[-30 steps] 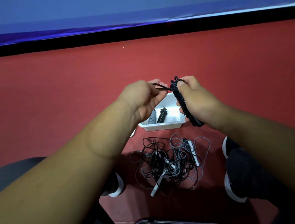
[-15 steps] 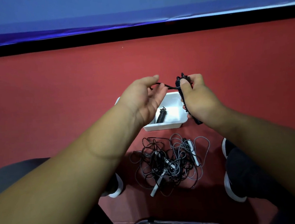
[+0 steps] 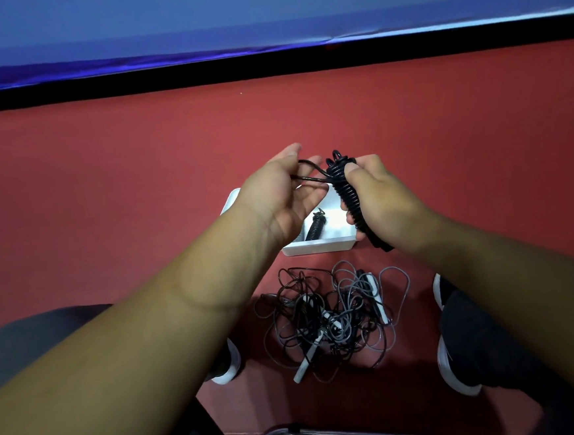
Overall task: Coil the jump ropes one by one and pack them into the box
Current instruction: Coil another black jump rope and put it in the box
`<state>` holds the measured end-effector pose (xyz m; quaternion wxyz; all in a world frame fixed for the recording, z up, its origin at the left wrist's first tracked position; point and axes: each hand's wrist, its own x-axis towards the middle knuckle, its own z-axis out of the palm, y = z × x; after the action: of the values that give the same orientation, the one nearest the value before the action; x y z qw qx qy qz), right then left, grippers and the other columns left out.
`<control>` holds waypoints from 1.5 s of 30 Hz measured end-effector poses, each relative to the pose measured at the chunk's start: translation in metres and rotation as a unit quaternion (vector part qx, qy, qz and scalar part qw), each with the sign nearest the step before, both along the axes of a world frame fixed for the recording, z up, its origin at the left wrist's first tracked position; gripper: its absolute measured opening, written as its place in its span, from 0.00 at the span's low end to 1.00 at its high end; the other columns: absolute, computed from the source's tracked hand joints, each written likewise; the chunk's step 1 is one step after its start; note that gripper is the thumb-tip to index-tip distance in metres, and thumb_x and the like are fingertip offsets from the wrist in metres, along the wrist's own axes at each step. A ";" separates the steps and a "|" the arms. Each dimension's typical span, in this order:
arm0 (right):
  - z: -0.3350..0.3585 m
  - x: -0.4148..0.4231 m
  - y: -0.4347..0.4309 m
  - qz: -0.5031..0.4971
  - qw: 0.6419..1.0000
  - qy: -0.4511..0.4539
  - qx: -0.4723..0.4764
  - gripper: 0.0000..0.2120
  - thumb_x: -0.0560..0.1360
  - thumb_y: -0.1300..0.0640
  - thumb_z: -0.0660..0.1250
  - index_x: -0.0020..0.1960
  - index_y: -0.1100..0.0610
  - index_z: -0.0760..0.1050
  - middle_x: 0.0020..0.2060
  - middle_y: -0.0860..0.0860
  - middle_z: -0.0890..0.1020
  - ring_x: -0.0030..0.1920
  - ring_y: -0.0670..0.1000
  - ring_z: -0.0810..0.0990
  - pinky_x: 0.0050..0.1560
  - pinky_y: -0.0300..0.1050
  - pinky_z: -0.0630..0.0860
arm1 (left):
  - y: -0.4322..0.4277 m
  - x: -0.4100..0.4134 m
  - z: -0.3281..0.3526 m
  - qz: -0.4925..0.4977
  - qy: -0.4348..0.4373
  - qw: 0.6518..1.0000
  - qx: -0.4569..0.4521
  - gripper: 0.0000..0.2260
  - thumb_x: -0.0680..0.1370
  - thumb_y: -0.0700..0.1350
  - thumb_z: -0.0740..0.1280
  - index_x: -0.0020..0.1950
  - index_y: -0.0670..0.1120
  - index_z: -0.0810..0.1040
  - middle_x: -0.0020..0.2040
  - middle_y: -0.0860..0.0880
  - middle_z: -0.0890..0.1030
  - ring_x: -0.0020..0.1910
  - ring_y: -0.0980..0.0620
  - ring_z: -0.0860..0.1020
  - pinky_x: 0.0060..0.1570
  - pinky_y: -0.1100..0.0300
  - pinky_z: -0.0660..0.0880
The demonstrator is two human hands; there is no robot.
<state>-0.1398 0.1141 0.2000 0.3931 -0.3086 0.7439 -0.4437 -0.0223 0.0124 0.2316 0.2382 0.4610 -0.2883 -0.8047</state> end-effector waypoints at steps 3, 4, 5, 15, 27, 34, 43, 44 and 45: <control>-0.005 -0.004 0.000 -0.006 1.000 0.025 0.014 0.10 0.84 0.39 0.54 0.56 0.43 0.69 0.49 0.56 0.82 0.44 0.55 0.83 0.34 0.50 0.82 | 0.001 -0.003 -0.001 0.022 0.022 0.999 0.022 0.09 0.88 0.41 0.58 0.66 0.45 0.73 0.64 0.43 0.84 0.61 0.43 0.83 0.56 0.49 0.82; -0.006 -0.005 0.000 -0.012 0.999 0.029 0.018 0.10 0.85 0.40 0.54 0.58 0.45 0.68 0.49 0.56 0.82 0.44 0.55 0.83 0.34 0.50 0.82 | 0.002 -0.004 0.000 0.024 0.034 0.999 0.026 0.08 0.88 0.39 0.58 0.64 0.43 0.73 0.65 0.42 0.83 0.63 0.42 0.83 0.59 0.48 0.82; -0.008 -0.006 -0.001 -0.022 0.999 0.030 0.024 0.12 0.86 0.41 0.53 0.60 0.47 0.68 0.49 0.55 0.81 0.44 0.55 0.83 0.33 0.49 0.81 | 0.003 -0.005 0.000 0.023 0.044 0.998 0.027 0.07 0.87 0.37 0.58 0.63 0.40 0.73 0.66 0.40 0.82 0.65 0.42 0.81 0.63 0.47 0.80; -0.008 -0.007 -0.010 -0.119 0.978 -0.167 0.024 0.21 0.87 0.41 0.56 0.65 0.59 0.71 0.42 0.57 0.80 0.35 0.57 0.80 0.33 0.53 0.80 | 0.019 -0.009 0.004 -0.013 0.145 0.987 -0.069 0.14 0.84 0.32 0.62 0.70 0.36 0.75 0.70 0.38 0.79 0.70 0.42 0.78 0.69 0.49 0.76; 0.003 0.004 -0.007 -0.122 0.954 -0.273 -0.036 0.18 0.84 0.45 0.58 0.56 0.58 0.78 0.37 0.55 0.78 0.31 0.54 0.77 0.33 0.49 0.77 | 0.010 -0.011 0.006 0.026 0.019 0.998 -0.045 0.07 0.82 0.41 0.71 0.60 0.45 0.81 0.44 0.48 0.86 0.39 0.56 0.85 0.42 0.61 0.82; 0.006 0.006 -0.011 -0.110 0.958 -0.251 -0.088 0.20 0.84 0.44 0.58 0.67 0.57 0.75 0.33 0.53 0.75 0.28 0.53 0.73 0.29 0.45 0.70 | 0.002 -0.010 0.010 -0.077 -0.103 0.990 -0.057 0.06 0.83 0.39 0.67 0.58 0.43 0.83 0.37 0.50 0.83 0.30 0.58 0.79 0.35 0.65 0.79; 0.014 0.005 -0.008 -0.079 0.965 -0.229 -0.103 0.14 0.86 0.41 0.58 0.56 0.51 0.75 0.34 0.55 0.74 0.28 0.53 0.72 0.31 0.46 0.70 | 0.001 -0.003 0.018 -0.106 -0.081 0.972 -0.195 0.10 0.81 0.33 0.66 0.56 0.39 0.86 0.48 0.39 0.87 0.42 0.49 0.82 0.43 0.61 0.78; 0.015 0.005 -0.009 -0.077 0.965 -0.225 -0.106 0.13 0.87 0.42 0.58 0.57 0.50 0.75 0.34 0.55 0.74 0.28 0.53 0.72 0.31 0.46 0.70 | 0.001 -0.001 0.017 -0.106 -0.079 0.971 -0.199 0.10 0.81 0.33 0.66 0.56 0.39 0.86 0.51 0.39 0.87 0.43 0.49 0.83 0.42 0.60 0.77; 0.016 0.005 -0.009 -0.075 0.966 -0.220 -0.109 0.11 0.87 0.44 0.58 0.58 0.49 0.74 0.35 0.56 0.74 0.28 0.53 0.72 0.30 0.46 0.70 | 0.000 0.001 0.016 -0.104 -0.080 0.971 -0.202 0.10 0.80 0.33 0.66 0.56 0.39 0.86 0.52 0.39 0.87 0.44 0.49 0.83 0.41 0.60 0.76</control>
<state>-0.1346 0.1050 0.2159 0.4767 -0.1872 0.6071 -0.6076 -0.0215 0.0124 0.2480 0.2174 0.4337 -0.5093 -0.7108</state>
